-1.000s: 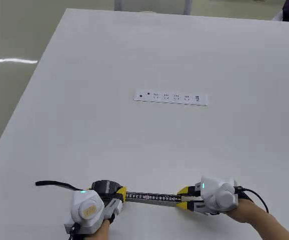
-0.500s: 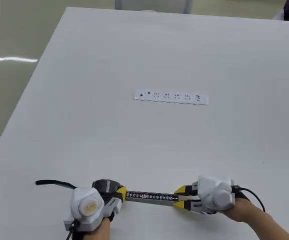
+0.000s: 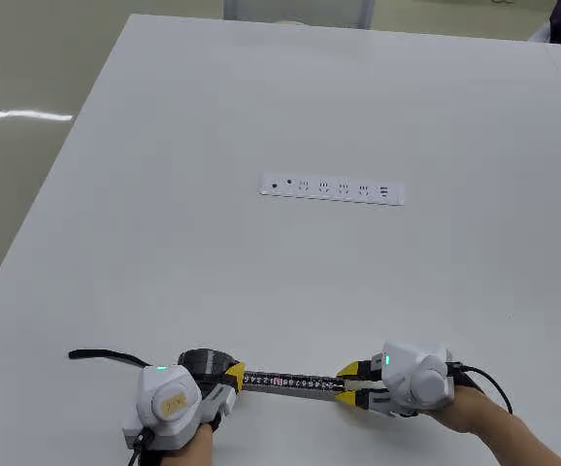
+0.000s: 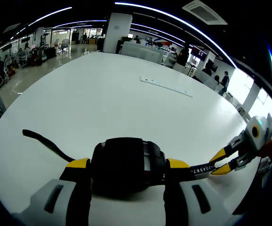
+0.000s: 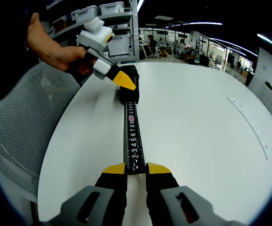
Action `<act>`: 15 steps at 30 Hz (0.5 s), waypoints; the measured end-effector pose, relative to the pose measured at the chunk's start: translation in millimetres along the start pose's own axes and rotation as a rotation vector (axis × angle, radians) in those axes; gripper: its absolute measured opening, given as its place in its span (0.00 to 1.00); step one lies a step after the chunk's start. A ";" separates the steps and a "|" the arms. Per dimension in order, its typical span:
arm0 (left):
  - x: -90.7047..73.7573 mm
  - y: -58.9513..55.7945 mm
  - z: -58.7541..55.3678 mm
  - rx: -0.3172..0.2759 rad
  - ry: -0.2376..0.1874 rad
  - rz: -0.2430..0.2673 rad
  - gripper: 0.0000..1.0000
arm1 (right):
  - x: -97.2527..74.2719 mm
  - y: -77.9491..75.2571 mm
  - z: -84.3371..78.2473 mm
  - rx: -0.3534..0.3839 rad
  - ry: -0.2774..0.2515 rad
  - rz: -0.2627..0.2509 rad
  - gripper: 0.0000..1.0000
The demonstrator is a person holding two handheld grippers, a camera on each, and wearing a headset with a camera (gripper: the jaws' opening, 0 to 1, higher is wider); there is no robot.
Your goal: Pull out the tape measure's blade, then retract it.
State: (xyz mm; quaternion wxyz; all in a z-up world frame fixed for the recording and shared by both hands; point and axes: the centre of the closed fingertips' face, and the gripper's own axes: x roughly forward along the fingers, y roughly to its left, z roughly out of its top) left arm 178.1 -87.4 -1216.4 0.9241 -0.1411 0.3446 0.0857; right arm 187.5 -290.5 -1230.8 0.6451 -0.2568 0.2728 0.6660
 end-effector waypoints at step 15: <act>-0.2 -0.4 0.7 -0.003 -0.002 -0.004 0.59 | 4.0 -1.2 2.3 -0.006 -0.001 0.000 0.13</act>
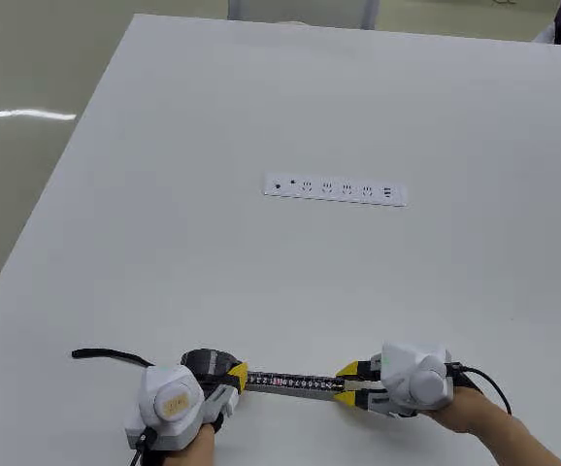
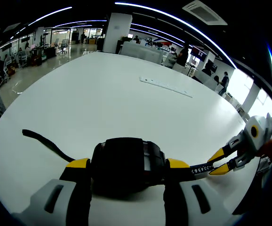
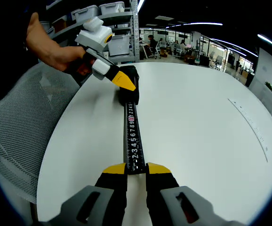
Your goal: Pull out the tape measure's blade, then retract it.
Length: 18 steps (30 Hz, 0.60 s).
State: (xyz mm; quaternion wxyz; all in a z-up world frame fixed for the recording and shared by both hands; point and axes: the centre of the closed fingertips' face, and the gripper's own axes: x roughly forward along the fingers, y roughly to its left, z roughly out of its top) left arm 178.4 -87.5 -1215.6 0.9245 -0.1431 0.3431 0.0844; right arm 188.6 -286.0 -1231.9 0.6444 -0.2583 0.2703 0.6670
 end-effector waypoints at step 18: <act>-1.3 0.6 0.5 -0.009 0.007 -0.016 0.59 | 1.5 -1.1 6.0 -0.010 -0.004 0.002 0.13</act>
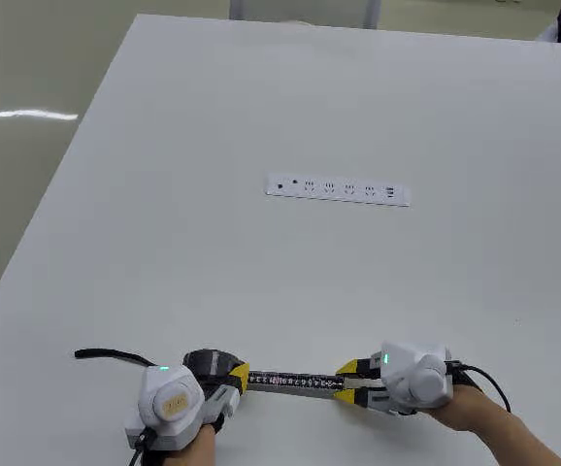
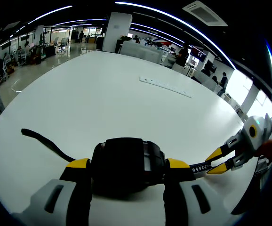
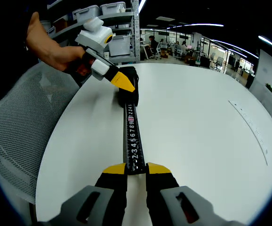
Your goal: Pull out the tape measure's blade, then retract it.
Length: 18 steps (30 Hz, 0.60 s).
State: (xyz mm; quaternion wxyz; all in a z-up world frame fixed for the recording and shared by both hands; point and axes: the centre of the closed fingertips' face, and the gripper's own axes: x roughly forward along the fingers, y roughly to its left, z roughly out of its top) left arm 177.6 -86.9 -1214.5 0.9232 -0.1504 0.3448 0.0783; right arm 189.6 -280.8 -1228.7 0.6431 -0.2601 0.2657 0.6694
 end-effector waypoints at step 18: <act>-1.1 1.8 2.0 -0.027 0.006 -0.029 0.59 | 4.0 -3.5 4.0 -0.019 -0.015 0.006 0.13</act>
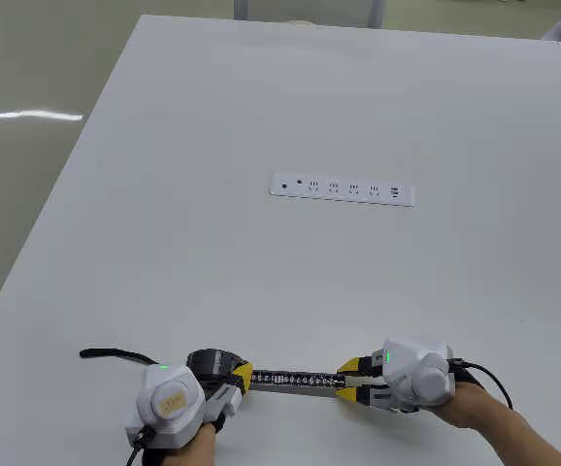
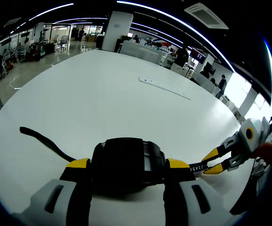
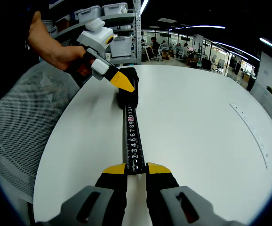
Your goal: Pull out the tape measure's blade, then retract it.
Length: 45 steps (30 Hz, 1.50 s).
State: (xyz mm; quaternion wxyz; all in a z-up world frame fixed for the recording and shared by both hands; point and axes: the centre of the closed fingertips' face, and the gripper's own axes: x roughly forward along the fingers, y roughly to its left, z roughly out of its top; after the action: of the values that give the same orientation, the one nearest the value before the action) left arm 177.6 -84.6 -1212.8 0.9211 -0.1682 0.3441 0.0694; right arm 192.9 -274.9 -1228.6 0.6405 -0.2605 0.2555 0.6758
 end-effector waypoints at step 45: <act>1.6 0.1 0.5 -0.018 0.006 -0.017 0.59 | 27.4 0.0 23.6 -0.043 -0.013 0.035 0.13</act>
State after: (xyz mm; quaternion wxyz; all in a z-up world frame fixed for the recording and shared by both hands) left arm 179.1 -84.2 -1213.5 0.9191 -0.1797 0.3447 0.0639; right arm 191.2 -238.8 -1229.9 0.6246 -0.2653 0.2412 0.6937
